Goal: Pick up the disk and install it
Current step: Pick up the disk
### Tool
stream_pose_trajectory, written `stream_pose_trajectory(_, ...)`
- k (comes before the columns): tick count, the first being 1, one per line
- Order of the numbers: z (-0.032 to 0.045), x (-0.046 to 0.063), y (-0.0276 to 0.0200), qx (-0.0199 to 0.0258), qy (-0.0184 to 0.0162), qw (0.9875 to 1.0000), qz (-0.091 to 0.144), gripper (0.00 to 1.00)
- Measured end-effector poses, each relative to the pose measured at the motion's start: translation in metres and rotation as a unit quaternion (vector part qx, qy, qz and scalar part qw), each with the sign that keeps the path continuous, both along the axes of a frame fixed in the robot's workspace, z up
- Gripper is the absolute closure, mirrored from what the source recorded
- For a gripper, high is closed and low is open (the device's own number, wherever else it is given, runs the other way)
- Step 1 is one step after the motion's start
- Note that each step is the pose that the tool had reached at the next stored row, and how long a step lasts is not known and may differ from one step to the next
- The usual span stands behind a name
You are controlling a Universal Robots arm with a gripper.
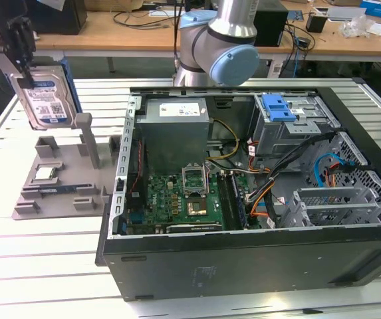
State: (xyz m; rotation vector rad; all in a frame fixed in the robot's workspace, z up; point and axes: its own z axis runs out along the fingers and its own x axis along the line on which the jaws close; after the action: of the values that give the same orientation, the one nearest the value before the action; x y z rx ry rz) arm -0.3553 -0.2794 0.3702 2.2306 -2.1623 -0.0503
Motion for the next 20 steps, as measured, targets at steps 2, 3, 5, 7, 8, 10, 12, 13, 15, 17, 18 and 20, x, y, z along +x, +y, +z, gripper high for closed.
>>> stream_pose_trajectory(2,0.0050,0.000,0.0004,0.0000,0.0000,1.0000,0.000,0.63)
stream_pose_trajectory(3,0.0074,0.000,0.0006,0.0000,0.0000,1.0000,0.000,0.63)
stream_pose_trajectory(5,0.0135,0.000,0.0010,0.0000,0.0000,1.0000,0.000,0.63)
stream_pose_trajectory(7,0.0206,0.000,0.0017,0.0000,0.0000,1.0000,0.000,0.63)
stream_pose_trajectory(8,0.0230,0.000,0.0019,0.0000,0.0000,1.0000,0.000,0.63)
stream_pose_trajectory(10,0.0288,0.000,0.0025,0.0000,0.0000,1.0000,0.000,0.63)
stream_pose_trajectory(12,0.0355,0.000,0.0031,0.0000,0.0000,1.0000,0.000,0.63)
stream_pose_trajectory(13,0.0377,0.000,0.0032,0.0000,0.0000,1.0000,0.000,0.63)
stream_pose_trajectory(15,0.0423,0.000,0.0036,0.0000,0.0000,1.0000,0.000,0.63)
stream_pose_trajectory(17,0.0466,0.000,0.0040,0.0000,0.0000,1.0000,0.000,0.63)
stream_pose_trajectory(18,0.0486,0.000,0.0042,0.0000,0.0000,1.0000,0.000,0.63)
stream_pose_trajectory(20,0.0525,0.000,0.0045,0.0000,0.0000,1.0000,0.000,0.63)
